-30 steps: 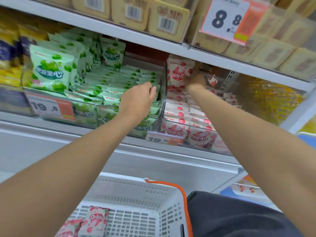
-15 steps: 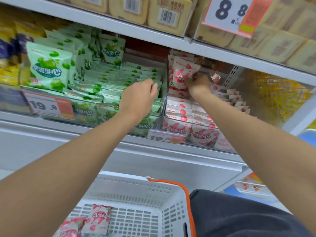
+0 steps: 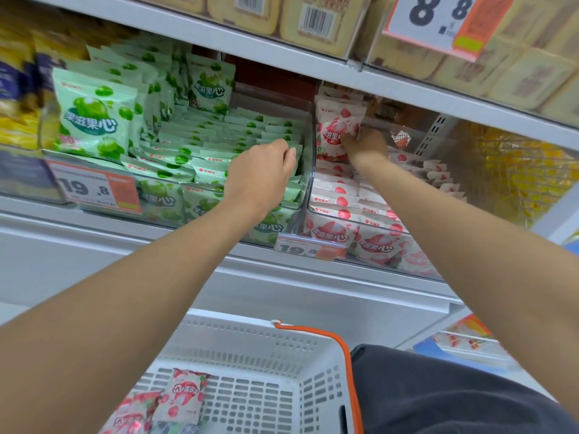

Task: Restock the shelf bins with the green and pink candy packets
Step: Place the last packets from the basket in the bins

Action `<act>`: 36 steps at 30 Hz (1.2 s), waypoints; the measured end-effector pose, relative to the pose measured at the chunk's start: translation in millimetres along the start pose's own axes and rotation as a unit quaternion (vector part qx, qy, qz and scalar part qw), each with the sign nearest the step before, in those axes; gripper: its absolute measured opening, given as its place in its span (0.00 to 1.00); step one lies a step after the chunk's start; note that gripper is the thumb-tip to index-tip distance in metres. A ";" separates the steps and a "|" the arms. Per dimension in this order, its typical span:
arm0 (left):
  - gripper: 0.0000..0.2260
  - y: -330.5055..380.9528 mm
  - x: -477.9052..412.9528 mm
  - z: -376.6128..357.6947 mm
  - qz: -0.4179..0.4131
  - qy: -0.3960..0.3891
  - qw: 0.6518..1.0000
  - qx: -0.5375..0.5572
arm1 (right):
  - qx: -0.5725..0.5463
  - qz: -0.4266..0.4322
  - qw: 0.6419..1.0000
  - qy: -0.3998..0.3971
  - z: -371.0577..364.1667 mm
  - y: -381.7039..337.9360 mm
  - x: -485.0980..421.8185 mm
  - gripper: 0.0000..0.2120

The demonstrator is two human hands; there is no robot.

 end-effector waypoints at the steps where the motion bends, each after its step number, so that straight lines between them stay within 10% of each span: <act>1: 0.16 0.1 0.0 0.0 0.000 0.000 1.000 0.000 | -0.015 -0.004 1.000 0.002 -0.7 3.4 -1.4 0.15; 14: 0.14 8.3 11.7 16.0 -0.033 0.106 0.994 -0.007 | -0.028 0.064 0.997 0.012 21.5 13.1 62.9 0.07; 22: 0.14 19.8 80.4 30.6 -0.036 0.022 0.999 0.012 | -0.084 0.225 0.970 0.031 12.4 7.1 177.5 0.06; 27: 0.12 -37.1 169.4 0.6 0.112 -0.149 0.982 -0.006 | 0.005 0.253 0.957 -0.144 -67.3 37.3 244.3 0.07; 31: 0.11 -118.4 258.6 -35.5 0.214 -0.364 0.904 -0.063 | 0.125 0.232 0.879 -0.397 -137.8 68.8 282.9 0.10; 36: 0.14 -190.7 355.7 -89.4 0.333 -0.463 0.818 -0.079 | 0.163 0.169 0.818 -0.525 -204.8 110.3 320.0 0.09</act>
Point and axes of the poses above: each hand's wrist, its own x-axis away from the middle knuckle, its own z-axis out of the back of the hand, y = z × x, the point moved 5 cm from there along -x, towards the middle knuckle, and after that the axes turned 6 degrees about x, right-handed, at the moved point
